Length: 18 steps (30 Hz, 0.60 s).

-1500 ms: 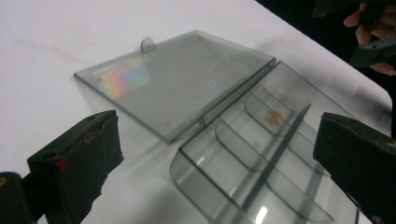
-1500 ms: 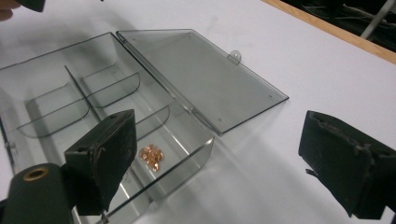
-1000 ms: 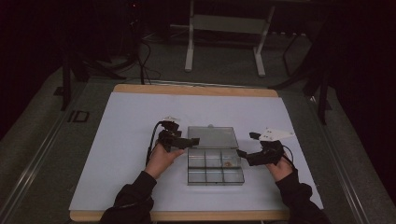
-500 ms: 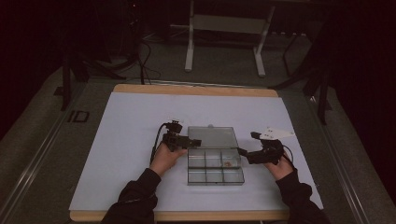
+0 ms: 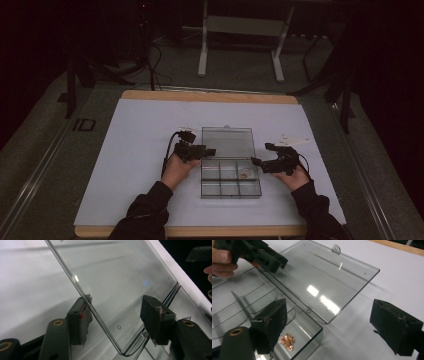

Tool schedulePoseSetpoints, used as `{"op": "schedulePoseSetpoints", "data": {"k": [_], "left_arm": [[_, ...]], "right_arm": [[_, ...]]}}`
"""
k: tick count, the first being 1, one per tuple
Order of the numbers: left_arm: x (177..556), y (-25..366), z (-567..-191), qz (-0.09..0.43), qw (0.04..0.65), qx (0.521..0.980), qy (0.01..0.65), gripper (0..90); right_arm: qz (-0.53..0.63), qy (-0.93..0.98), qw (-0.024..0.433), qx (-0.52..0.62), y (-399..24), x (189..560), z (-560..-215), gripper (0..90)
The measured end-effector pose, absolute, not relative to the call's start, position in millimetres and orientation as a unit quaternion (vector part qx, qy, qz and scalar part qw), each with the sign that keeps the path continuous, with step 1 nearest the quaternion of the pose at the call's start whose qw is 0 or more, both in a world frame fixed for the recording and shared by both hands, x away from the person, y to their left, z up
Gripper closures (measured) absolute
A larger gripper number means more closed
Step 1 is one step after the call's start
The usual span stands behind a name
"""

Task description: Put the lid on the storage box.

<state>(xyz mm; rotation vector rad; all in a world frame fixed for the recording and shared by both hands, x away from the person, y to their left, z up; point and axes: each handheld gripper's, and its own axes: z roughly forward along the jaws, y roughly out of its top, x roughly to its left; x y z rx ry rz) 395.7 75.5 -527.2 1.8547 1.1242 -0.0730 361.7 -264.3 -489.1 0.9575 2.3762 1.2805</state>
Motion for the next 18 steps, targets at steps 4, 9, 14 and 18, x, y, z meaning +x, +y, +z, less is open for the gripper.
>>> {"op": "schedulePoseSetpoints", "data": {"k": [4,9,14,18], "left_arm": [[390,81,-522,-0.005,0.487,0.750,0.447,55.6],[385,81,-519,0.018,0.492,0.754,0.435,59.7],[383,82,-519,0.024,0.496,0.754,0.431,60.7],[382,83,-518,0.024,0.501,0.751,0.428,63.4]], "right_arm": [[0.440,0.824,0.133,0.330,-261,368,-492,18.1],[0.439,0.821,0.125,0.343,-258,376,-494,25.3],[0.440,0.818,0.115,0.353,-257,381,-496,44.2],[0.430,0.822,0.116,0.354,-256,383,-496,54.9]]}}
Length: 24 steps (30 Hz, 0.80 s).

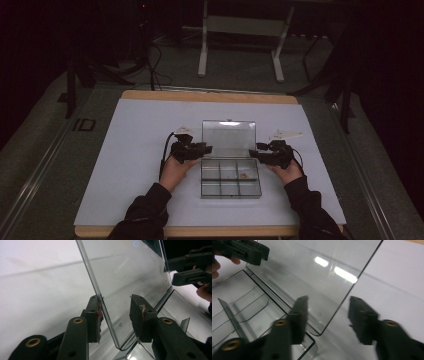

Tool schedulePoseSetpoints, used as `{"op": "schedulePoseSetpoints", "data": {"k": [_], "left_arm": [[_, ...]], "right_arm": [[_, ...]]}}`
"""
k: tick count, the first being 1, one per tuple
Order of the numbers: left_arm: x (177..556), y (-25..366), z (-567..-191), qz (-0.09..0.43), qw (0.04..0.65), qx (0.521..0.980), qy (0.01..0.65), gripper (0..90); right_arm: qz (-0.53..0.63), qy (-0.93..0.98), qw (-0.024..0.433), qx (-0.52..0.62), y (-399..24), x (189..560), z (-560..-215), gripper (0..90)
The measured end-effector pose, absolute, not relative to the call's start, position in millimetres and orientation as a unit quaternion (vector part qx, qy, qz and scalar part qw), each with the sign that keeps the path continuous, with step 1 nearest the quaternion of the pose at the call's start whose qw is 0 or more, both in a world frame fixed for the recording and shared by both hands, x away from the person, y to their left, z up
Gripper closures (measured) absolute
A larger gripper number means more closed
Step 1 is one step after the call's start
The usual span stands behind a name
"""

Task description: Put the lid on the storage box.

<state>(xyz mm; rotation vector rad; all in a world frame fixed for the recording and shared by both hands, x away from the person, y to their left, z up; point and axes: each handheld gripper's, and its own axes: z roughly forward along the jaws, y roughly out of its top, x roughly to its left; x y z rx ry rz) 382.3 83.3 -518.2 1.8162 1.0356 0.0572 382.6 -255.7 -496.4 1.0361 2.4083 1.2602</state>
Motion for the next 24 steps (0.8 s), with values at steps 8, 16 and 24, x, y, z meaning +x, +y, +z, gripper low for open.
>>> {"op": "schedulePoseSetpoints", "data": {"k": [8,16,24], "left_arm": [[379,86,-513,0.030,0.503,0.756,0.417,69.4],[376,86,-510,0.040,0.507,0.759,0.407,70.9],[372,90,-500,0.051,0.509,0.765,0.392,70.8]], "right_arm": [[0.420,0.828,0.121,0.351,-251,382,-497,65.1],[0.421,0.827,0.132,0.349,-253,379,-494,70.2],[0.424,0.827,0.135,0.343,-255,377,-488,75.3]]}}
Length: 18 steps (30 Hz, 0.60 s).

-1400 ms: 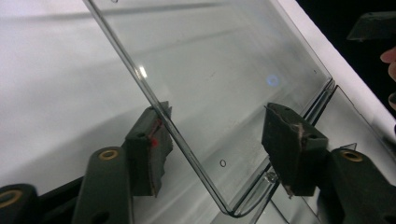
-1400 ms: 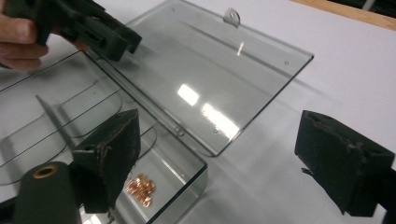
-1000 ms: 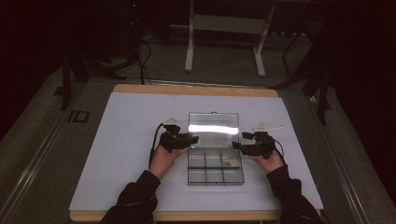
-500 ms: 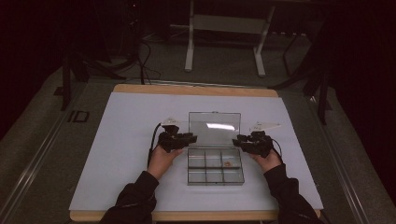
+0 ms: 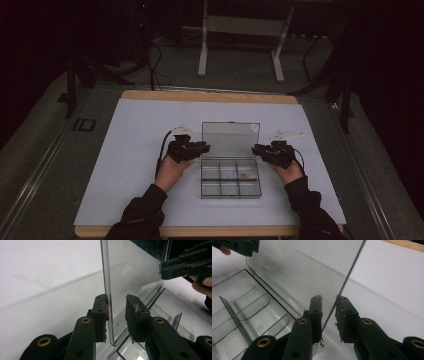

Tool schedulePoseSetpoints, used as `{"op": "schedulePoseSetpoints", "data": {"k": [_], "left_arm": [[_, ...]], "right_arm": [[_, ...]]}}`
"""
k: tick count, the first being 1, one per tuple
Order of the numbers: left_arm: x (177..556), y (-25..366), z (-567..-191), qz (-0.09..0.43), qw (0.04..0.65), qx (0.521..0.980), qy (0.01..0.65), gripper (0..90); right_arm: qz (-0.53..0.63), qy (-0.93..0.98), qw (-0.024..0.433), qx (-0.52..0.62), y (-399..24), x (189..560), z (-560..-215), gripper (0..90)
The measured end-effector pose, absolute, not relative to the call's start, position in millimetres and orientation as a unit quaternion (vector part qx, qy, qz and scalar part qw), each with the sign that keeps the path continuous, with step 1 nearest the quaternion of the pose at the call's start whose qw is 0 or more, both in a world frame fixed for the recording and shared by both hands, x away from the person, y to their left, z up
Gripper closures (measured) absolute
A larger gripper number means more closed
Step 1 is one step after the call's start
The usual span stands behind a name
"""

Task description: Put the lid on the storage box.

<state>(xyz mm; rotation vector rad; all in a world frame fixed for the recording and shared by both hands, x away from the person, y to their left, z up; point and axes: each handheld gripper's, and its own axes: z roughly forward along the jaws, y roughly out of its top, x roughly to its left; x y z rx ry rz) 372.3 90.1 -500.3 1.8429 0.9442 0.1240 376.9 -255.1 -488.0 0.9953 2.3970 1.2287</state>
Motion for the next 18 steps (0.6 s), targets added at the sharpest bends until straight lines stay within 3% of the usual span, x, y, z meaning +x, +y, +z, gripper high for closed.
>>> {"op": "schedulePoseSetpoints", "data": {"k": [9,18], "left_arm": [[369,94,-490,0.059,0.511,0.765,0.389,72.9],[363,94,-485,0.066,0.511,0.768,0.380,75.6]], "right_arm": [[0.441,0.819,0.124,0.345,-261,377,-477,77.0],[0.438,0.824,0.141,0.332,-261,370,-469,80.4]]}}
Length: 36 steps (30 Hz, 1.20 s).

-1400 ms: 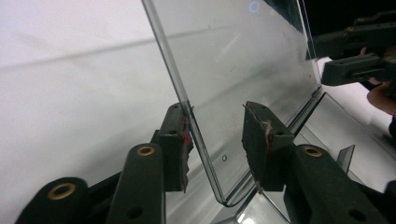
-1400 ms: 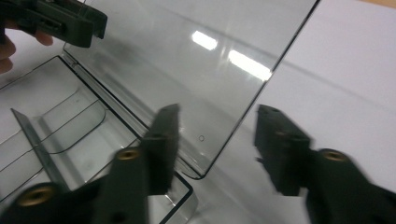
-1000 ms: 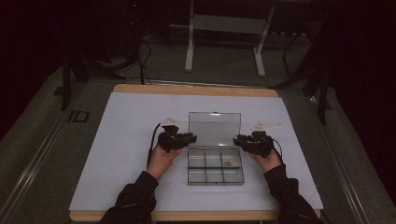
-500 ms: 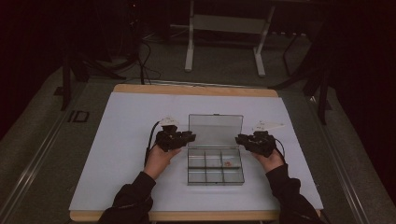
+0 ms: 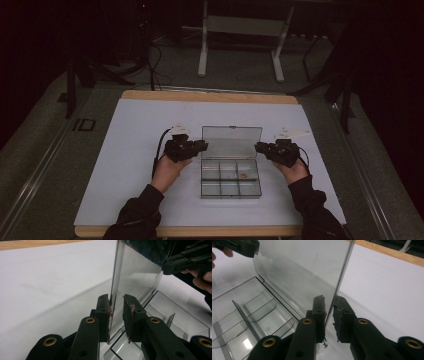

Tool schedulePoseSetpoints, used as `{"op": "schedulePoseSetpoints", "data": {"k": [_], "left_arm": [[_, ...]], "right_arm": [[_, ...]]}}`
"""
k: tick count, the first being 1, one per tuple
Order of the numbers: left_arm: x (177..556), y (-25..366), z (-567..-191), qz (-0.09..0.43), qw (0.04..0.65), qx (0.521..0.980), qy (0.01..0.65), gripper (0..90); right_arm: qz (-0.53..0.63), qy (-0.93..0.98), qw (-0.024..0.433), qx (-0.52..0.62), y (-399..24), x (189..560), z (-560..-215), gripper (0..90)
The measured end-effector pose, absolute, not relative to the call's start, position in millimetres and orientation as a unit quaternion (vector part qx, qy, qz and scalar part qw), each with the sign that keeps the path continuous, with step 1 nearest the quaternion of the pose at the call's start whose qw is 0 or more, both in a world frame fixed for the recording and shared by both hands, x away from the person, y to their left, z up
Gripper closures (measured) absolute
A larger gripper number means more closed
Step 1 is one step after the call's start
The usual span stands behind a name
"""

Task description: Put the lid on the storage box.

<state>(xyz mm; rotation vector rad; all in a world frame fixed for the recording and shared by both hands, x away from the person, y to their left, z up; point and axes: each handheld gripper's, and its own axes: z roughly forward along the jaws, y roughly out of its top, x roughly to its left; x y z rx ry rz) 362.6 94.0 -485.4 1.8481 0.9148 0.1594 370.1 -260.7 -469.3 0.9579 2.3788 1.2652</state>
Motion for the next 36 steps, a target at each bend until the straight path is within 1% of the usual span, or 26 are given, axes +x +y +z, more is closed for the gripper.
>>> {"op": "schedulePoseSetpoints", "data": {"k": [3,15,18,22,36], "left_arm": [[360,94,-484,0.071,0.511,0.770,0.376,76.8],[353,97,-484,0.071,0.514,0.771,0.368,76.4],[351,98,-484,0.073,0.514,0.771,0.368,76.5],[347,102,-479,0.073,0.519,0.768,0.367,78.0],[328,101,-476,0.086,0.505,0.785,0.347,78.9]], "right_arm": [[0.438,0.825,0.140,0.328,-262,368,-468,81.7],[0.437,0.831,0.143,0.314,-268,360,-467,86.8],[0.439,0.830,0.139,0.314,-269,358,-467,86.8],[0.436,0.832,0.149,0.308,-269,355,-467,86.8],[0.435,0.837,0.149,0.298,-272,338,-469,86.2]]}}
